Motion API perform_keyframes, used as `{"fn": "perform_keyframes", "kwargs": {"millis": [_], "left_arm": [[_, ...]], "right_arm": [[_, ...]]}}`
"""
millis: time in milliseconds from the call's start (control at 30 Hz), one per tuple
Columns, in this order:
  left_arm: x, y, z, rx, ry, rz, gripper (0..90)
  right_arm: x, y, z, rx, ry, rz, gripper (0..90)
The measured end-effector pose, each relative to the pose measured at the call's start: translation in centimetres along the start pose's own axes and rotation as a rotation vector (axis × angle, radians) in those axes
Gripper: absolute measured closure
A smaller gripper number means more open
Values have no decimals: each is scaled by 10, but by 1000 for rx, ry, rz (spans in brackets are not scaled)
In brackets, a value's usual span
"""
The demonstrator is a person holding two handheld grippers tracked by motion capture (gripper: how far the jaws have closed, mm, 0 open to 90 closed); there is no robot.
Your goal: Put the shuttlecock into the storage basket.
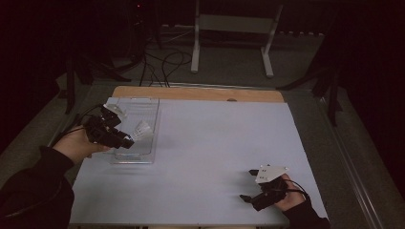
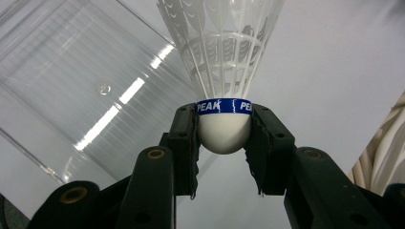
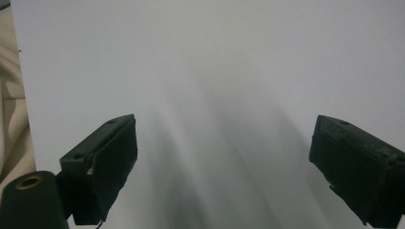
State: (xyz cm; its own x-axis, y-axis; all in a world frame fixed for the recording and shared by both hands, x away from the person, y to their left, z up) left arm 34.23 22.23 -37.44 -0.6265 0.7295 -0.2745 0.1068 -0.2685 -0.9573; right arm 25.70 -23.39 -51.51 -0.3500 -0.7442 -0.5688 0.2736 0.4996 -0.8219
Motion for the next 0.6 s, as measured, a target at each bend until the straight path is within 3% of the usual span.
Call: {"fn": "perform_keyframes", "kwargs": {"millis": [67,100,333,600], "left_arm": [[1,-1,-1,2,-2,4,664],[3,-3,-4,-3,-27,8,664],[10,-5,-13,-11,-91,12,664],[20,-9,-19,-15,-116,21,664]], "right_arm": [[0,0,0,0,-5,2,94],[0,0,0,0,-2,3,94],[0,-1,0,-7,0,10,94],[-1,0,-1,-10,-3,9,94]]}}
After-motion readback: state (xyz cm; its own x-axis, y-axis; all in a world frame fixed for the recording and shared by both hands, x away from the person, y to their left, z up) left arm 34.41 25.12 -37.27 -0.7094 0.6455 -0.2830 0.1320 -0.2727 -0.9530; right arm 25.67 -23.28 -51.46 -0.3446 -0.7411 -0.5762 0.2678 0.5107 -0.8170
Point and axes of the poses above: each handheld gripper's, and its own axes: y roughly forward along the jaws, x roughly out of its underside, z roughly to its right, the point moved 3 cm from there along y, roughly forward along the jaws, and after that the axes turned 9 degrees about -z, right-handed, at the moved point
